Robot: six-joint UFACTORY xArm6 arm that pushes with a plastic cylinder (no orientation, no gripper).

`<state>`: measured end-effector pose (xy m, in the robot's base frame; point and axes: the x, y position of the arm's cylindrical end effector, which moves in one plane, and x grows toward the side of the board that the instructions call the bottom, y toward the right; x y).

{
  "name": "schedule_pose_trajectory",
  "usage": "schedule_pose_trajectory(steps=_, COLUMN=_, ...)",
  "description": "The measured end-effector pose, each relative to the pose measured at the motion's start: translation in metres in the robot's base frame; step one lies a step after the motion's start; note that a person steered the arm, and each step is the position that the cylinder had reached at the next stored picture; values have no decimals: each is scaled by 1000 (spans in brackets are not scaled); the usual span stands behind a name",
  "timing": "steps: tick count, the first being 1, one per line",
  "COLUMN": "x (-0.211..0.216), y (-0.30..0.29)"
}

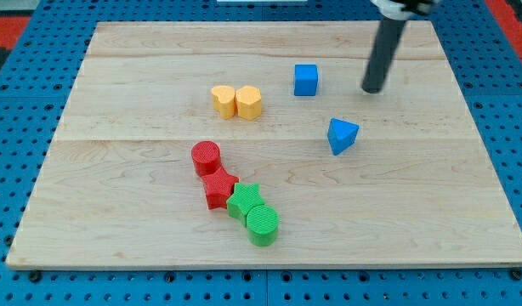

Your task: Move the blue triangle towards the yellow hexagon

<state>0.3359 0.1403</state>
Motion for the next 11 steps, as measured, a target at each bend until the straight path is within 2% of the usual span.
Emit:
schedule_pose_trajectory(steps=1, x=2, y=-89)
schedule_pose_trajectory(steps=2, x=16, y=-136)
schedule_pose_trajectory(steps=3, x=20, y=-48)
schedule_pose_trajectory(steps=4, x=117, y=-14)
schedule_pose_trajectory(steps=5, x=164, y=35)
schedule_pose_trajectory(steps=6, x=172, y=60)
schedule_pose_trajectory(steps=7, x=199, y=47)
schedule_pose_trajectory(steps=8, x=189, y=-76)
schedule_pose_trajectory(steps=9, x=182, y=-39)
schedule_pose_trajectory(steps=10, x=209, y=-2)
schedule_pose_trajectory(steps=11, x=173, y=4)
